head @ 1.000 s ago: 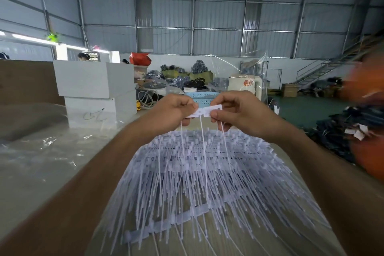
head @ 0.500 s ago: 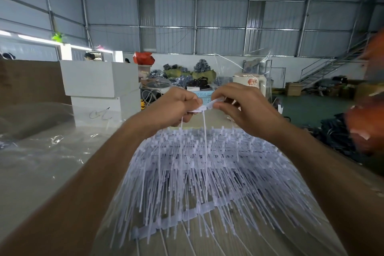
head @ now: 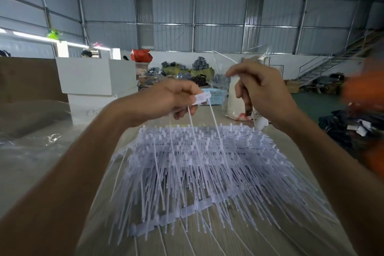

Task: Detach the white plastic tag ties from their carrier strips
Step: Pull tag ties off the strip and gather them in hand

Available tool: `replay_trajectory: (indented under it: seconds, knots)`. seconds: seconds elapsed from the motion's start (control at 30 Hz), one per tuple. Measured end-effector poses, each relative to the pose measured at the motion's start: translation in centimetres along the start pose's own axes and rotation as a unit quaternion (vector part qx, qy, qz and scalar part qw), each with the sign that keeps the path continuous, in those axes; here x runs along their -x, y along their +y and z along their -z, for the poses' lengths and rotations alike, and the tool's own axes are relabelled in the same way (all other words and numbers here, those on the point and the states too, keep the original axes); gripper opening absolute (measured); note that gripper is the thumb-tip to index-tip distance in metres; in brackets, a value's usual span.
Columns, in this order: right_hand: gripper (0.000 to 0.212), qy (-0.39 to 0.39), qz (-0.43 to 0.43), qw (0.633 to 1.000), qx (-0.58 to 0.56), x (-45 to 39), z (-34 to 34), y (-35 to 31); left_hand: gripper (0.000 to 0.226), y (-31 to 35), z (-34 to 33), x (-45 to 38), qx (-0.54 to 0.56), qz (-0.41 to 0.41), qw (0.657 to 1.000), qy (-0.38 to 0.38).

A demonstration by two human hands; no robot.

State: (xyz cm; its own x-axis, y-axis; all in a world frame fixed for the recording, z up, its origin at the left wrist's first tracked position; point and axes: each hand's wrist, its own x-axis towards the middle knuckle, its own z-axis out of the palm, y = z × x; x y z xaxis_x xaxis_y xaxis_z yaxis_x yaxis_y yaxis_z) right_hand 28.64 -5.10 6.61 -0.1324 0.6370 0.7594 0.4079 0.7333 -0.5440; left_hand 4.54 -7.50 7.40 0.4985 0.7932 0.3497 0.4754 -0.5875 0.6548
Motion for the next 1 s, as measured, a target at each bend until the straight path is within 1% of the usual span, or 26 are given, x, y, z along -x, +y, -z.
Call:
replay_trajectory:
  seconds: [0.07, 0.13, 0.17, 0.3, 0.43, 0.5, 0.57, 0.63, 0.7, 0.73, 0.77, 0.83, 0.93, 1.0]
  knots:
    - [0.028, -0.035, 0.001, 0.998, 0.044, 0.0, -0.5, -0.5, 0.023, 0.1, 0.1, 0.0, 0.003, 0.001, 1.0, -0.007]
    - [0.022, -0.076, 0.003, 0.994, 0.075, 0.3, -0.7, -0.9, 0.025, 0.3, 0.2, 0.1, -0.008, -0.015, 1.0, -0.015]
    - [0.02, -0.096, 0.006, 0.993, 0.072, 0.4, -0.8, -1.3, 0.025, 0.5, 0.4, 0.2, -0.017, -0.023, 0.999, -0.021]
    - [0.026, -0.171, 0.023, 0.985, 0.03, 1.0, -1.1, -2.8, 0.021, 1.4, 1.1, 0.9, -0.059, -0.049, 0.997, -0.032]
    - [0.017, -0.241, 0.051, 0.969, 0.023, 1.3, -1.1, -3.9, 0.022, 2.9, 2.0, 1.6, -0.041, -0.094, 0.994, -0.027]
    - [0.018, -0.232, 0.054, 0.971, -0.002, 1.3, -0.9, -4.1, 0.027, 3.3, 2.2, 1.6, -0.023, -0.109, 0.994, -0.016]
    - [0.017, -0.187, 0.053, 0.981, -0.02, 1.0, -0.4, -4.1, 0.029, 3.0, 2.0, 1.2, -0.01, -0.109, 0.994, 0.023]
    - [0.013, -0.128, 0.056, 0.99, -0.012, 0.8, 0.0, -3.6, 0.028, 2.0, 1.4, 0.7, -0.03, -0.082, 0.994, 0.06]
    - [0.014, -0.077, 0.056, 0.995, 0.016, 0.6, 0.2, -2.8, 0.022, 0.8, 0.9, 0.4, -0.081, -0.043, 0.994, 0.056]
    - [0.015, -0.063, 0.051, 0.996, 0.033, 0.5, 0.2, -2.5, 0.017, 0.2, 0.7, 0.4, -0.09, -0.025, 0.994, 0.048]
    - [0.015, -0.058, 0.046, 0.996, 0.049, 0.5, 0.1, -2.2, 0.014, -0.1, 0.6, 0.5, -0.087, -0.012, 0.995, 0.049]
    - [0.017, -0.058, 0.037, 0.996, 0.064, 0.4, -0.3, -1.8, 0.018, -0.1, 0.6, 0.5, -0.102, -0.006, 0.992, 0.074]
    - [0.019, -0.077, 0.031, 0.996, 0.029, 0.4, -0.9, -2.0, 0.019, 1.5, 1.5, 0.5, -0.212, -0.022, 0.973, 0.092]
    - [0.022, -0.12, 0.027, 0.992, 0.006, 0.5, -0.9, -2.1, 0.018, 3.1, 2.4, 0.6, -0.295, -0.016, 0.953, 0.062]
